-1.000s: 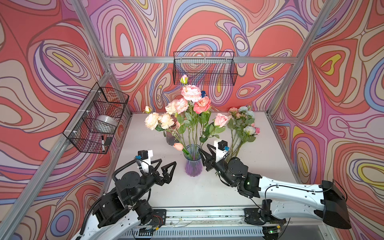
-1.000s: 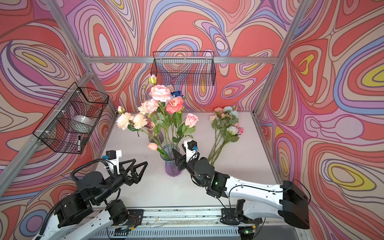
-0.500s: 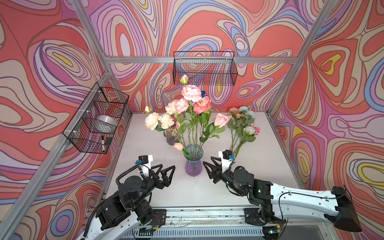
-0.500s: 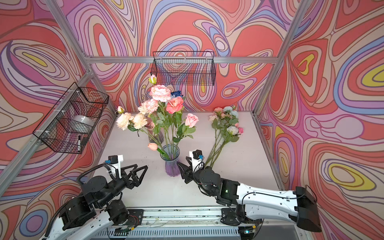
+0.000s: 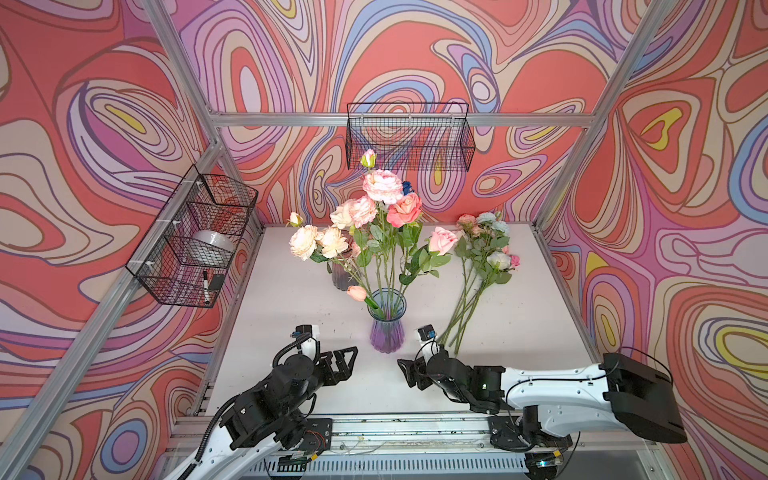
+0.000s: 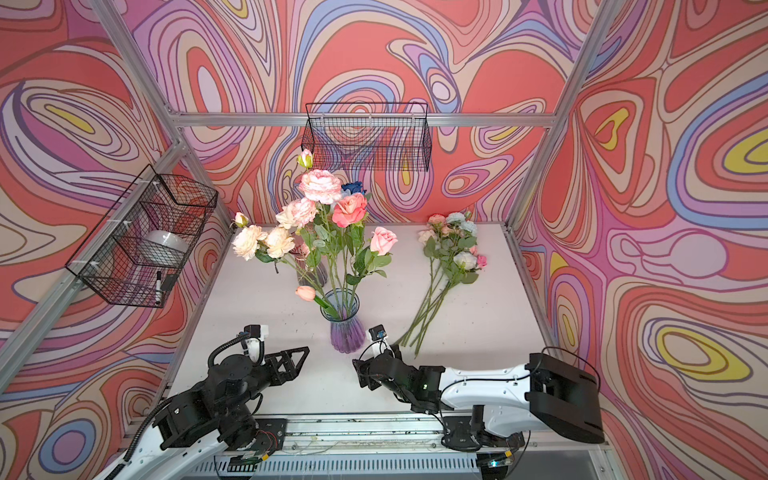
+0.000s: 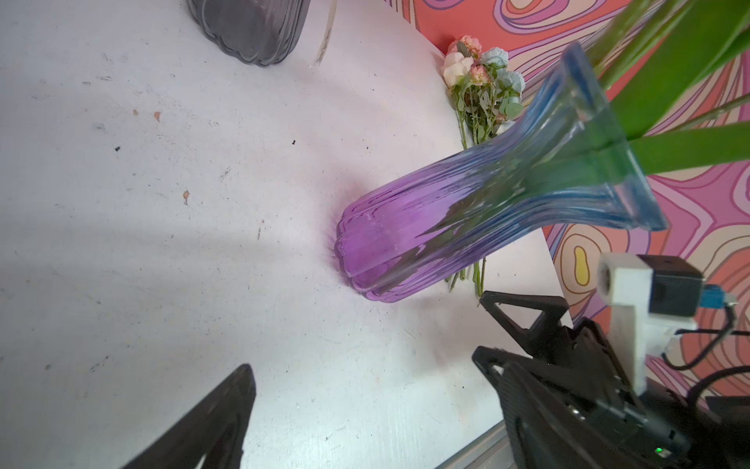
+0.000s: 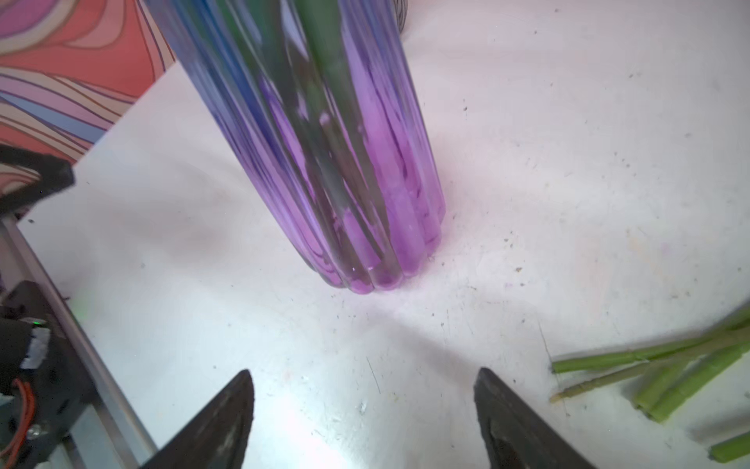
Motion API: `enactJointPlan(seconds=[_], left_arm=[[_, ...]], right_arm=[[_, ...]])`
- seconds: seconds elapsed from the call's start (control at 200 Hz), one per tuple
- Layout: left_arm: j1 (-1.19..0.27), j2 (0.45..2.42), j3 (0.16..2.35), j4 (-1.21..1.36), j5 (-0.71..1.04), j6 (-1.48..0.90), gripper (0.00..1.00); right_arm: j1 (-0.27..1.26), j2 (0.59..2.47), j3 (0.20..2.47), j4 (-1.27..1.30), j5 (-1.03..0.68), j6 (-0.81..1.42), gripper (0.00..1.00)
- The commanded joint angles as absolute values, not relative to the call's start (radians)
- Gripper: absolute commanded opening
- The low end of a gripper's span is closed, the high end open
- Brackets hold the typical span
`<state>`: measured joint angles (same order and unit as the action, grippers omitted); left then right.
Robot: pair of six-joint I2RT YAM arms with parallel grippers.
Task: Arrange the flowers into the vase
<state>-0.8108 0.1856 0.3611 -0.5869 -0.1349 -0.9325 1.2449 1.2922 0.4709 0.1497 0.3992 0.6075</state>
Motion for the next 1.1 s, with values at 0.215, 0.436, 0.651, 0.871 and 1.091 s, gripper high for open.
enactJointPlan(seconds=[0.215,0.436,0.651,0.871,1.091], left_arm=[[-0.805,0.445,0.284,-0.375,-0.109,-0.954,0.79],[-0.774,0.752,0.284,-0.059,-0.001,-0.902,0.71],[-0.723,0.928,0.291,0.083,0.056,-0.884,0.62],[-0.688,1.003,0.299,0.138,0.081,-0.865,0.6],[-0.664,1.074,0.31,0.188,0.1,-0.855,0.58]], right_arm=[[1.251,1.441,0.467,0.323,0.419,0.616,0.89],[1.25,1.531,0.489,0.398,0.419,0.571,0.85],[1.242,1.6,0.503,0.45,0.432,0.552,0.73],[1.222,1.664,0.518,0.51,0.434,0.543,0.71],[1.179,1.71,0.523,0.567,0.441,0.543,0.71]])
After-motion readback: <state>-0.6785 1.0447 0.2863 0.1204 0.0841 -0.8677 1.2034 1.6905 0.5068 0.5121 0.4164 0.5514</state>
